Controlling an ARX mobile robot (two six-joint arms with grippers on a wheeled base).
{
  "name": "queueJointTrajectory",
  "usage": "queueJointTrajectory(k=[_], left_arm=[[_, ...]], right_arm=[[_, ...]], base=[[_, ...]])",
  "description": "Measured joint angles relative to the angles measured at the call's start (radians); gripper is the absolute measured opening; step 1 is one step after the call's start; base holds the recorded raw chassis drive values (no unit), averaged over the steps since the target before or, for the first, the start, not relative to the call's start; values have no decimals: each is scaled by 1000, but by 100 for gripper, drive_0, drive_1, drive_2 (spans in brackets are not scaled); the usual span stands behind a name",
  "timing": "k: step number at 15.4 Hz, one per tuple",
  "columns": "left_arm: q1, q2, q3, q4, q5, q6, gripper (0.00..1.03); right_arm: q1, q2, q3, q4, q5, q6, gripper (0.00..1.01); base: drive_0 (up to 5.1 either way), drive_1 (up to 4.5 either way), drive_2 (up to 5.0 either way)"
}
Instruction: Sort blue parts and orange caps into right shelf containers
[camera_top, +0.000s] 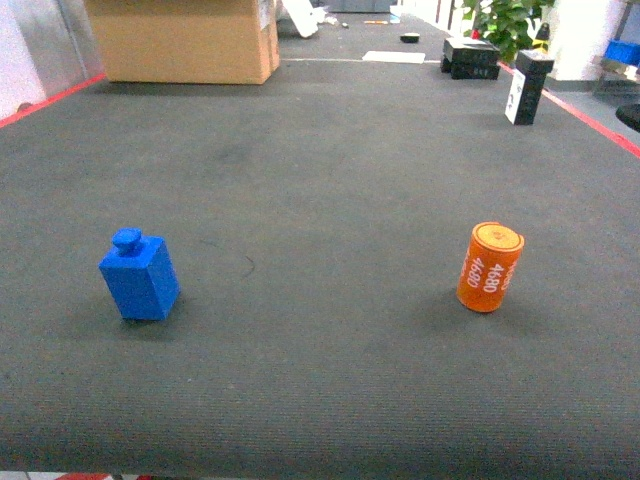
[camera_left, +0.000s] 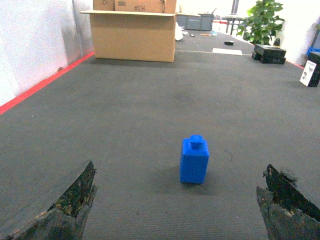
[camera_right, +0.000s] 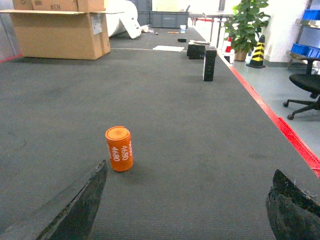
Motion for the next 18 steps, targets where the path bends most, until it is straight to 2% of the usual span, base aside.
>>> queueJointTrajectory(k=[18], left_arm=[[0, 0, 0, 0, 0, 0, 98]], right_arm=[[0, 0, 0, 0, 0, 0, 98]], base=[[0, 0, 0]])
